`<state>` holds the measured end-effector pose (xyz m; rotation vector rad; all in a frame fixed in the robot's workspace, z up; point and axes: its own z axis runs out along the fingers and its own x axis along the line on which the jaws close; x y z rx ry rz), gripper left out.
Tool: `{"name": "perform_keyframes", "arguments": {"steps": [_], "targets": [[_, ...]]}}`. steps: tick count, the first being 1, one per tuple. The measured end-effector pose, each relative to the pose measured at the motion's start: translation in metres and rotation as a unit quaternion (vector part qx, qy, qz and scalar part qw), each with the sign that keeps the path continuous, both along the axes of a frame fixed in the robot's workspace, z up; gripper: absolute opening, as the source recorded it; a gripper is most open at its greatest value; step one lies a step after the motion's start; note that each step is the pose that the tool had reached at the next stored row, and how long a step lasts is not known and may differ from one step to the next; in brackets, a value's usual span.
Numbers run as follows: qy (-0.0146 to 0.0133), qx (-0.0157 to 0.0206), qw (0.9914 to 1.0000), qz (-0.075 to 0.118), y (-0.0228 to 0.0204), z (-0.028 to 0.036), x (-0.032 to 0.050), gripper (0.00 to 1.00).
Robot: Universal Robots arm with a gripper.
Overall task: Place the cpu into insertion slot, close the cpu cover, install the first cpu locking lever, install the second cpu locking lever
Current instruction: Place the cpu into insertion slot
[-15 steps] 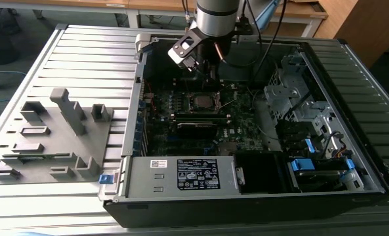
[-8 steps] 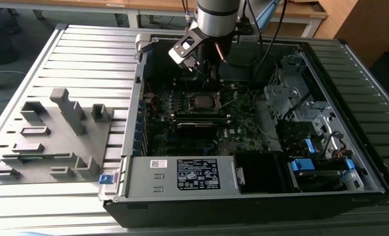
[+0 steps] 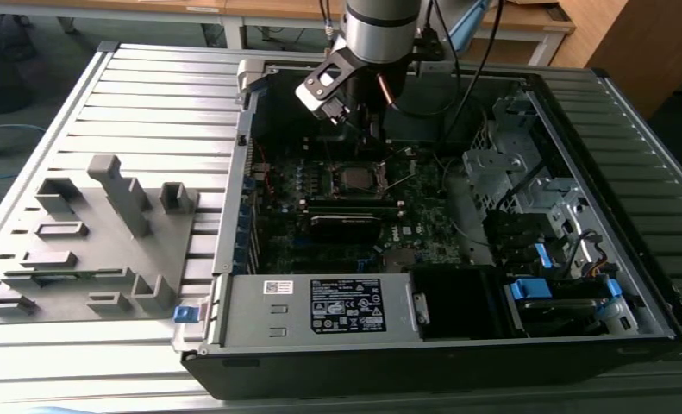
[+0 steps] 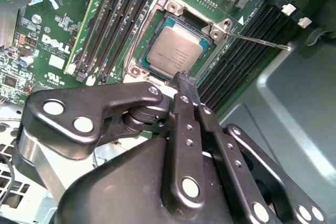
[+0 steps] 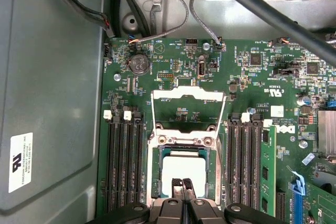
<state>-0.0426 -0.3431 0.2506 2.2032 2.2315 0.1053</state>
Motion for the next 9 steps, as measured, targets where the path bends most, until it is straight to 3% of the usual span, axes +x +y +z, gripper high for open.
{"name": "perform_keyframes", "arguments": {"steps": [9], "targets": [[-0.0001, 0.0002, 1.0, 0.0, 0.0001, 0.0042, 0.0, 0.11]]}}
